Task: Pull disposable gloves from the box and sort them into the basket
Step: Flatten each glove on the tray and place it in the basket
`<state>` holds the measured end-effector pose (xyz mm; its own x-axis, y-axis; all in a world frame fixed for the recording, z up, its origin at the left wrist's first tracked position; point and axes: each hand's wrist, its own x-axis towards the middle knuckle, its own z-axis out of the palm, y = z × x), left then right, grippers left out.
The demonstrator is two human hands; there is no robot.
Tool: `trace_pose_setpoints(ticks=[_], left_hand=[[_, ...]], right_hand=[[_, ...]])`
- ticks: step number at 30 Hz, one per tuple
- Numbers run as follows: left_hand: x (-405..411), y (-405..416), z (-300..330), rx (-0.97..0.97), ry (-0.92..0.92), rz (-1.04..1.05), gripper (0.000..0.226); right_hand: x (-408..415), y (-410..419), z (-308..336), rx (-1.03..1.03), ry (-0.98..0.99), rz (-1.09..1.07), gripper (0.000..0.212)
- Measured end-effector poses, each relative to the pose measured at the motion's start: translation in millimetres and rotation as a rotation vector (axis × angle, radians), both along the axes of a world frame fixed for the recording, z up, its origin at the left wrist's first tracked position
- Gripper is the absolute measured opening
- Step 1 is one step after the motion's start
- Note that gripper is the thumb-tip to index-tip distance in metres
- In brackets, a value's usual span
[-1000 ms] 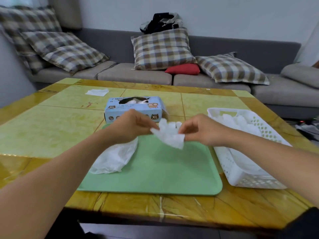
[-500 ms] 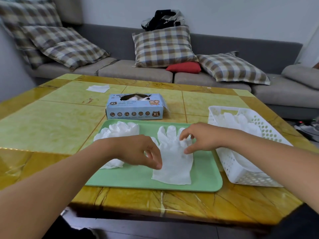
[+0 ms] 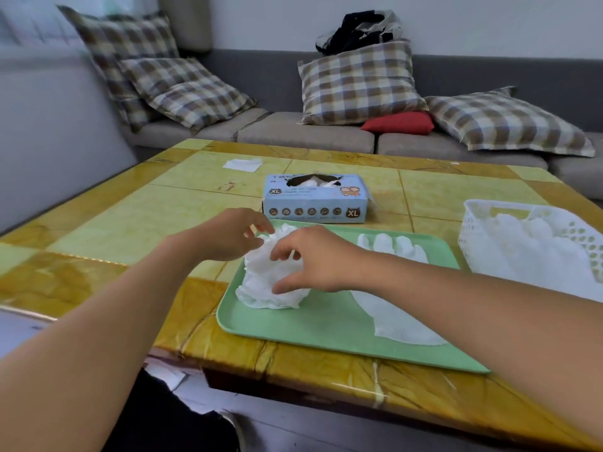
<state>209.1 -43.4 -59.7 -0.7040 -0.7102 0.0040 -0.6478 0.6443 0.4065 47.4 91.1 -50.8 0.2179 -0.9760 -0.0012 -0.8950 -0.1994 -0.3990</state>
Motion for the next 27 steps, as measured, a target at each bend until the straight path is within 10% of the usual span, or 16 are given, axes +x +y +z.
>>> trace_pose_setpoints(ticks=[5,16,22,27], left_hand=[[19.3,0.8,-2.8,0.135,-0.057,-0.052,0.056],[13.9,-7.3,-7.3,0.189,-0.213,-0.113,0.082],[9.5,-1.0,-5.1,0.179,-0.292,-0.127,0.091],[-2.7,12.9,4.4,0.429,-0.171,-0.121,0.056]], right_hand=[[2.0,-11.9,-16.4,0.094,0.032,0.060,0.009],[-1.5,3.7,-30.5,0.054,0.061,0.058,0.022],[-52.2,6.2,24.9,0.180,-0.462,-0.143,0.016],[-81.0,27.0,27.9,0.207,-0.860,-0.268,0.018]])
